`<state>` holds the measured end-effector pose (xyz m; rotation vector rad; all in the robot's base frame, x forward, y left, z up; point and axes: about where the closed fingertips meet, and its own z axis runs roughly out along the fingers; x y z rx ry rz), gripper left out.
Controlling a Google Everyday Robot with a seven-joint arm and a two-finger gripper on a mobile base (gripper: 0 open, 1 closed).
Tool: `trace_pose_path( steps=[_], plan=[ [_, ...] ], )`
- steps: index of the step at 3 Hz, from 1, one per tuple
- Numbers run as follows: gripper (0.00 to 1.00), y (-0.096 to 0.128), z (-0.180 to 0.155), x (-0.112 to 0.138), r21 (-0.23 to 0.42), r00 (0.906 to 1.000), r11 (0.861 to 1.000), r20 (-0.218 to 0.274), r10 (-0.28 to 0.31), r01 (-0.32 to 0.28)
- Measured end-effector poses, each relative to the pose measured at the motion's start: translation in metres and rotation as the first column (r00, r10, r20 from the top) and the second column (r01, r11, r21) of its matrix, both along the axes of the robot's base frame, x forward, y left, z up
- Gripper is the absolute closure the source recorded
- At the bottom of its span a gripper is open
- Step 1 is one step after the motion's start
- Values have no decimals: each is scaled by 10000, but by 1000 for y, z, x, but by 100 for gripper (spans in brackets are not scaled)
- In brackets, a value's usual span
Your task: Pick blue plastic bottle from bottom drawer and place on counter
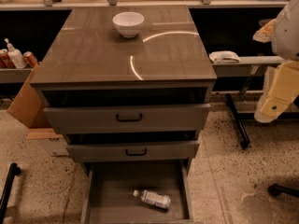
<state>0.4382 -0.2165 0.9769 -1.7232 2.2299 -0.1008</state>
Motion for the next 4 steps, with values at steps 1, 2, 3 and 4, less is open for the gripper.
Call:
trace_pose_path(
  steps=[1,2,3,4],
  plan=[
    [0,0,0,0,4,10000,10000,0,0,0],
    [0,3,-20,-7,738,10000,9973,-37,43,-40],
    [0,22,-68,-21,1969,9997,9803,-117,203,-176],
    [0,50,-121,-33,3297,9987,9433,-195,472,-382]
  ],
)
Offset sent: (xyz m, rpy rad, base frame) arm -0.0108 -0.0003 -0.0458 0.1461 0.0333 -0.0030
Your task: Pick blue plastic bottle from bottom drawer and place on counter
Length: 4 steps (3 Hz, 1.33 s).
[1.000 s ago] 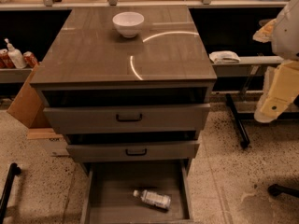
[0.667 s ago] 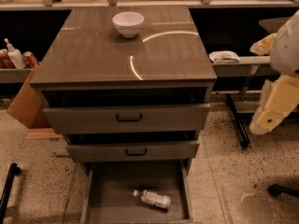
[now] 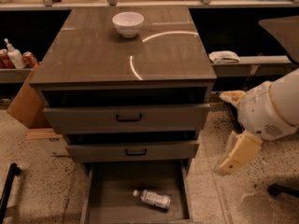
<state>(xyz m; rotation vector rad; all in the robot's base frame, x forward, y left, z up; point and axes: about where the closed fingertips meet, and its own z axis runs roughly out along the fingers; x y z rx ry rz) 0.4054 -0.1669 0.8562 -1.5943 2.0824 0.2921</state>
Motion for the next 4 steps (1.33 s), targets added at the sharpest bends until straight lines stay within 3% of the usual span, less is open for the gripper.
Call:
trace_pose_path(
  steps=[1,2,3,4],
  plan=[
    [0,9,-8,-3,355,10000,9994,8,-47,47],
    [0,8,-12,-3,306,10000,9995,-12,-89,90],
    [0,8,-45,-2,72,9987,9989,-194,-470,472],
    [0,17,-110,-10,393,9971,9974,-485,-587,606]
  ],
)
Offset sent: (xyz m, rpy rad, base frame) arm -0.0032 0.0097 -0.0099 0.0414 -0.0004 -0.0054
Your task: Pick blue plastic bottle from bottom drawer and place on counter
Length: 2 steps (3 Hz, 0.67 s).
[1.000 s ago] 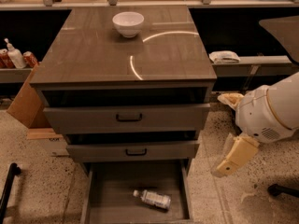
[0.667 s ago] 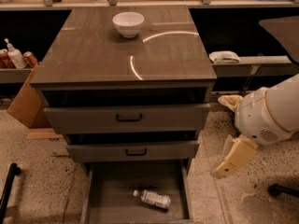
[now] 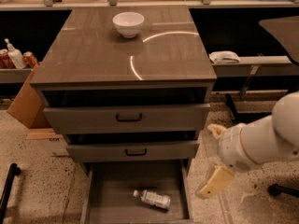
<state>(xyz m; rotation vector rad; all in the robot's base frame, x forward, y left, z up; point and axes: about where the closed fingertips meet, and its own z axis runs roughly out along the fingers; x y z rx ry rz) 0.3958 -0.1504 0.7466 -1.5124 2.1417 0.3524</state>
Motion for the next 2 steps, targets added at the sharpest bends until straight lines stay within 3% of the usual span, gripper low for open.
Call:
trace_pose_path(
  steps=[1,2],
  plan=[
    [0,11,-83,-3,639,9993,9975,-212,-299,312],
    [0,11,-83,-3,639,9993,9975,-211,-299,312]
  ],
)
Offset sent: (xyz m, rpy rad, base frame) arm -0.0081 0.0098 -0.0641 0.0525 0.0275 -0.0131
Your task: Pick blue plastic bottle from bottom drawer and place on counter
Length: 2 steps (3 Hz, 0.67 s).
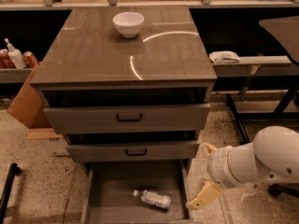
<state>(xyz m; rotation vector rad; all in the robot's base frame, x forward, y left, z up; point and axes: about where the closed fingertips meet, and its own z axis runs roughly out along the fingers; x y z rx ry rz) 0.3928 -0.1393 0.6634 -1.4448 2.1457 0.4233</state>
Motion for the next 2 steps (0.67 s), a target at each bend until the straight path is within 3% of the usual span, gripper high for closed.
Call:
trace_pose_path(
  steps=[1,2],
  plan=[
    [0,1,-29,9,-11,9997,10000,233,6,-5],
    [0,4,-75,20,408,9994,9992,356,-47,32]
  ],
)
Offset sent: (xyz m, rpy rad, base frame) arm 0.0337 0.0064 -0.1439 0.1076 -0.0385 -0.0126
